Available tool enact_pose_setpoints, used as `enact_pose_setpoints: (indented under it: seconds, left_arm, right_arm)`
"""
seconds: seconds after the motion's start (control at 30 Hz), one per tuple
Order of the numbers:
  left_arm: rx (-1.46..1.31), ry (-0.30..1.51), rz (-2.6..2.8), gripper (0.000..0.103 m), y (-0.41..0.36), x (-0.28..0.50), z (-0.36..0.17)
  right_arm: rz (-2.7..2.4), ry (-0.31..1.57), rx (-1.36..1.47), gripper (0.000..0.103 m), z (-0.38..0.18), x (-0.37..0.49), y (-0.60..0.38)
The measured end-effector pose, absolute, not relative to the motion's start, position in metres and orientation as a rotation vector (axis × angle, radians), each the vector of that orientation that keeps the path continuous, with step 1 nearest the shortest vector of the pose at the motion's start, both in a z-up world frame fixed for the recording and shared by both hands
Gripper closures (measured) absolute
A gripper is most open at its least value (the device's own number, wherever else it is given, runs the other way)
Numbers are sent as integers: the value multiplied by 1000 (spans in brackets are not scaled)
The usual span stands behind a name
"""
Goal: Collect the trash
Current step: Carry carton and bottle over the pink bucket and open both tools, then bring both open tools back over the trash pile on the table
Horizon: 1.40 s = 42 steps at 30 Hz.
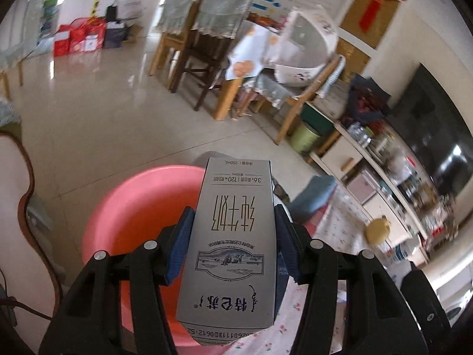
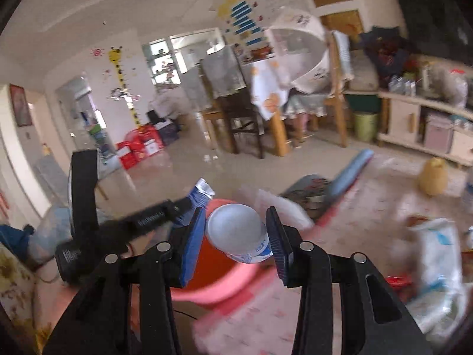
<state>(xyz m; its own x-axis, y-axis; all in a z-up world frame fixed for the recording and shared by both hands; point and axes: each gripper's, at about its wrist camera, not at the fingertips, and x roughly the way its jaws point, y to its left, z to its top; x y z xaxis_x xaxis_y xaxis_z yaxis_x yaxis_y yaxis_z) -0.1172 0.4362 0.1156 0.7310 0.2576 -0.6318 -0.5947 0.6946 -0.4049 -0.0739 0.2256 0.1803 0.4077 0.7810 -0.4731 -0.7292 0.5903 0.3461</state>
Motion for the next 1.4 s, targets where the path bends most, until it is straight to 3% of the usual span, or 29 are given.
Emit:
enact_pose_setpoints:
  seconds: [0.17,0.23,0.33,0.47,0.57,0.73,0.9,1.4]
  left_arm:
    - [-695,580,569,46,458,-122,108]
    - [-701,585,592,36,464,-121,105]
    - [-674,544,623,27,463,-123,108]
    - [-550,409,614,16,444,-129,123]
    - [-470,322,577,15,423,-127,134]
    - [-378,344,491,15,391,-112,139]
    - [-335,456,422,15,362,-96,131]
    - [-109,470,229,15,274,-86,120]
  right_arm:
    - [996,778,133,55,152,-56,272]
    - [972,815,153,34,140,-51,272]
    - [911,829,178,25,128,-51,258]
    - [803,759,164,24,125,-59,220]
    - [734,699,157,16,121,-66,195]
    - [684,556,111,5,122,-90,154]
    - [614,519,51,5,121,-115,118]
    - [495,581,36,5,98,-146,45]
